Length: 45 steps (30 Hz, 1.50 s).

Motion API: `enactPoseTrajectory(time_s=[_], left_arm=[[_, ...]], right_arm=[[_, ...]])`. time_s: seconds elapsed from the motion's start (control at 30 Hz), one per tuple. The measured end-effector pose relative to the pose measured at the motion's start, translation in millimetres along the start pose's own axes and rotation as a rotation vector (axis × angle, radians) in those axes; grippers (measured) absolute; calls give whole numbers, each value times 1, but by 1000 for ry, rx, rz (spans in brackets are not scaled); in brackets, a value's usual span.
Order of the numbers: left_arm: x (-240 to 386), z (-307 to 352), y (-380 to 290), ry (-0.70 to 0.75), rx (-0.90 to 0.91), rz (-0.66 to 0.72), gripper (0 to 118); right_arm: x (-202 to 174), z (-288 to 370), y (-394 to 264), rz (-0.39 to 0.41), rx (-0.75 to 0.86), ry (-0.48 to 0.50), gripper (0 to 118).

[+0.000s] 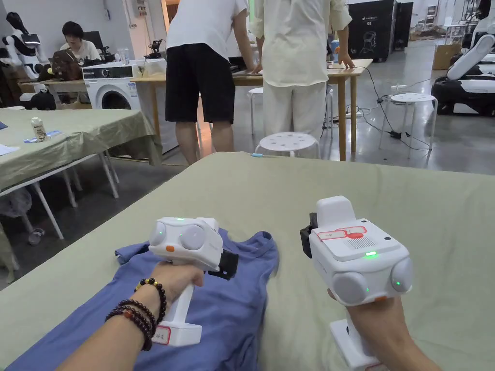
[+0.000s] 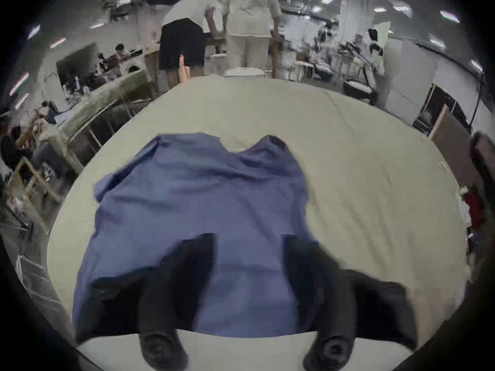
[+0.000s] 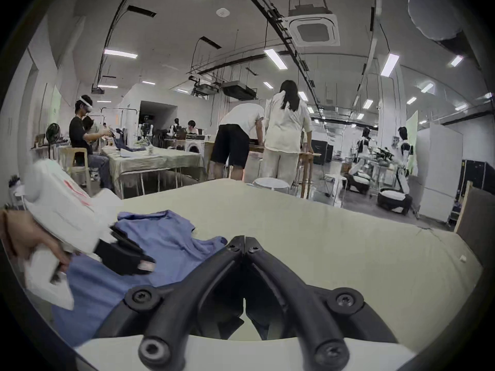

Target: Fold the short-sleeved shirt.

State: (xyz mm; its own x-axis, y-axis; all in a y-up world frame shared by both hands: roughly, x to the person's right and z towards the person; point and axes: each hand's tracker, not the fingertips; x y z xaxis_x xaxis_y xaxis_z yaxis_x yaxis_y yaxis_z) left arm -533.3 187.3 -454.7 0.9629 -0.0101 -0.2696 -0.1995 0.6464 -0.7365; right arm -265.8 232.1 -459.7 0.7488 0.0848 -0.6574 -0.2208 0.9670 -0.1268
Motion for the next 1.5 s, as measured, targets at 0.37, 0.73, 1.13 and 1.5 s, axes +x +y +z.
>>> enactPoseTrajectory(time_s=[0.37, 0.73, 1.13, 1.5], left_arm=[[11, -106, -6, 94, -77, 23, 109], [4, -77, -5, 111, 11, 94, 2], [25, -3, 37, -66, 233, 138, 2], [303, 83, 78, -574, 377, -210, 2]], right_arm=[[13, -11, -33, -27, -46, 70, 0], [10, -3, -43, -26, -53, 86, 0], [32, 39, -36, -7, -13, 60, 0], [160, 204, -23, -36, 54, -224, 0]])
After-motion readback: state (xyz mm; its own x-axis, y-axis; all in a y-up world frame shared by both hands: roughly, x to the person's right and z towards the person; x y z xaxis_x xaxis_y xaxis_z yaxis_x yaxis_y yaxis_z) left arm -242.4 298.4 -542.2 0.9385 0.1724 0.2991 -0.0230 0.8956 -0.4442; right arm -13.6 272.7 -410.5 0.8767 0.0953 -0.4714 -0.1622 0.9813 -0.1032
